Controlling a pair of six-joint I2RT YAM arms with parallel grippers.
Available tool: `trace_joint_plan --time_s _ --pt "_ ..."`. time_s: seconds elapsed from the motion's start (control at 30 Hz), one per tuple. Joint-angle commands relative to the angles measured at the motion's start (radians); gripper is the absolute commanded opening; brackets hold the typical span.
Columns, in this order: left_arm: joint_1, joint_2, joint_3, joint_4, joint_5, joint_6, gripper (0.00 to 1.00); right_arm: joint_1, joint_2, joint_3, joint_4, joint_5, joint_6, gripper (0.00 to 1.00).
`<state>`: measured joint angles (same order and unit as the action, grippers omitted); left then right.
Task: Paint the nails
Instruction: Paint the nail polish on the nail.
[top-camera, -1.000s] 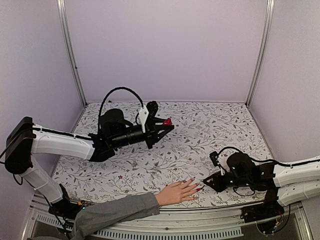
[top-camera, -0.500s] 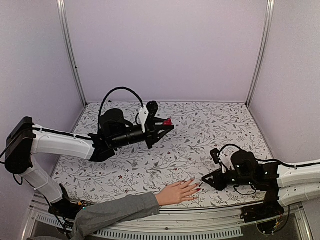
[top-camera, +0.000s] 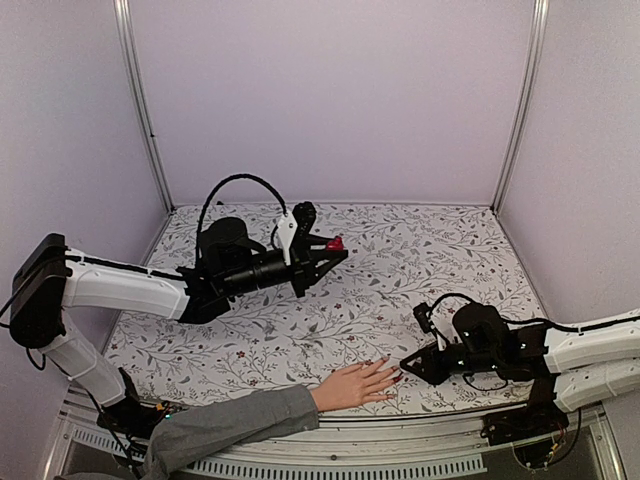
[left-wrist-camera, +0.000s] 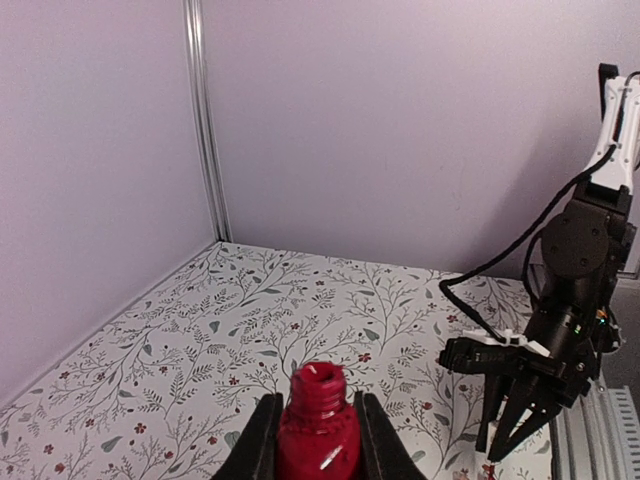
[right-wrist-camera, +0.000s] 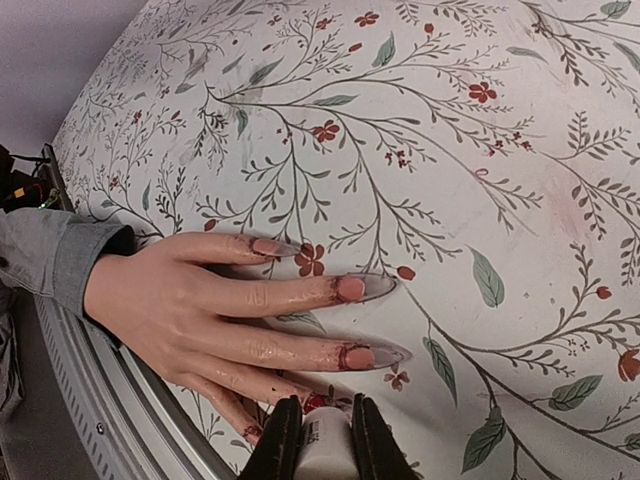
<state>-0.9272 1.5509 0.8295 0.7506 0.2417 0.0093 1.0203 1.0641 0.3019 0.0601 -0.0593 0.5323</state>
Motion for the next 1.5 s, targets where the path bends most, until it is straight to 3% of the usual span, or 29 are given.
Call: trace_joint_plan --time_s 0.0,0.6,0.97,1.47 --pt "0.014 0.003 -0.003 0.043 -0.006 -0.006 0.00 0.006 0.008 0.026 -0.024 0.038 0.015 0.00" --pt "0.014 0.002 -0.007 0.046 -0.006 -0.007 0.00 0.005 -0.017 0.029 -0.108 0.105 0.041 0.00" --pt "0.014 0.003 -0.008 0.049 -0.005 -0.006 0.00 0.006 -0.079 0.041 -0.069 0.052 -0.013 0.00" --pt "0.014 -0.005 -0.014 0.047 -0.012 -0.006 0.00 0.006 0.033 0.055 0.005 0.001 -0.013 0.00"
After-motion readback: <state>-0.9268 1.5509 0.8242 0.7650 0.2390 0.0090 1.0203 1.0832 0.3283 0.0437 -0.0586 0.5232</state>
